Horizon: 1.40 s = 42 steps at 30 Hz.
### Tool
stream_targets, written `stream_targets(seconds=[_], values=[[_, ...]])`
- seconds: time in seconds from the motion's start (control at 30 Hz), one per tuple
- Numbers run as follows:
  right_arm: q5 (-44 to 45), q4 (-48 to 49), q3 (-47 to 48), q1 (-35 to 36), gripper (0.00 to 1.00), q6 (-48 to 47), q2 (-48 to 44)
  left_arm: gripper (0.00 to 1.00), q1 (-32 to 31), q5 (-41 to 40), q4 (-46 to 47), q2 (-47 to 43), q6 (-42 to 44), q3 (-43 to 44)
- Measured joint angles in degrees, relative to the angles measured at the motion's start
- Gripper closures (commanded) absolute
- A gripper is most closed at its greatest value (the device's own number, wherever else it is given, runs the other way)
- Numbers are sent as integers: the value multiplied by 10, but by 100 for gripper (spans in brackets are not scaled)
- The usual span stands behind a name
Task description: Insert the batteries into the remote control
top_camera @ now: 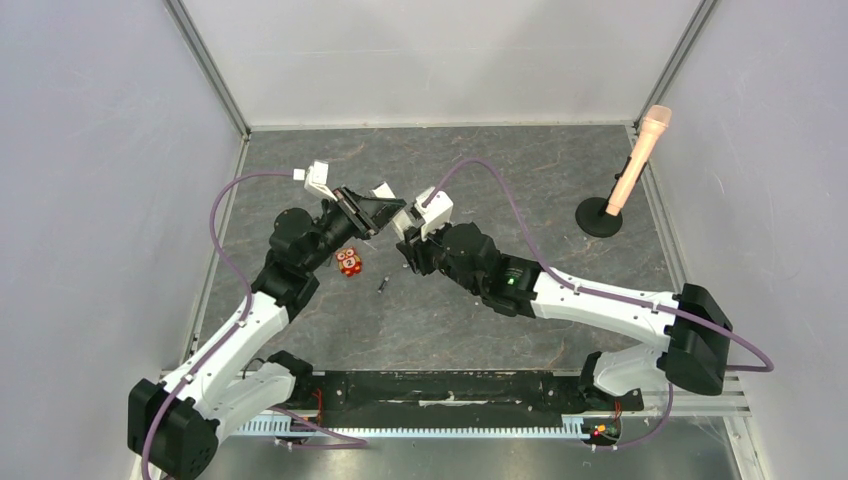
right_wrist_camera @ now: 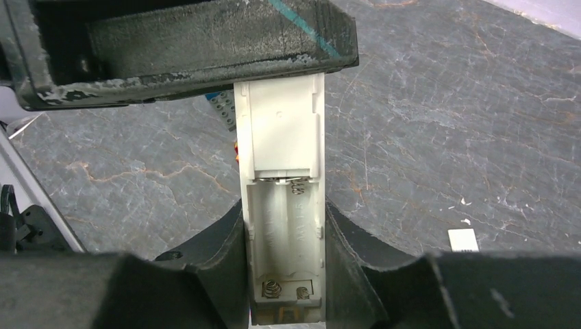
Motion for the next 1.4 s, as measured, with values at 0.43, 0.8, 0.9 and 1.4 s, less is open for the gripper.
stream_targets(seconds=[0.43, 0.8, 0.9, 1.4], values=[[-20, -20, 17, -10, 31, 21, 8, 98, -3, -159, -189, -10, 96, 57], [-26, -74, 51, -28, 53, 151, 109, 98, -3, -459, -362, -121, 225, 110], [-24, -100, 83, -27, 54, 209, 184, 98, -3, -480, -370, -145, 242, 110], [120, -331, 382, 17, 53, 439, 434, 98, -3, -509, -426, -229, 312, 111]])
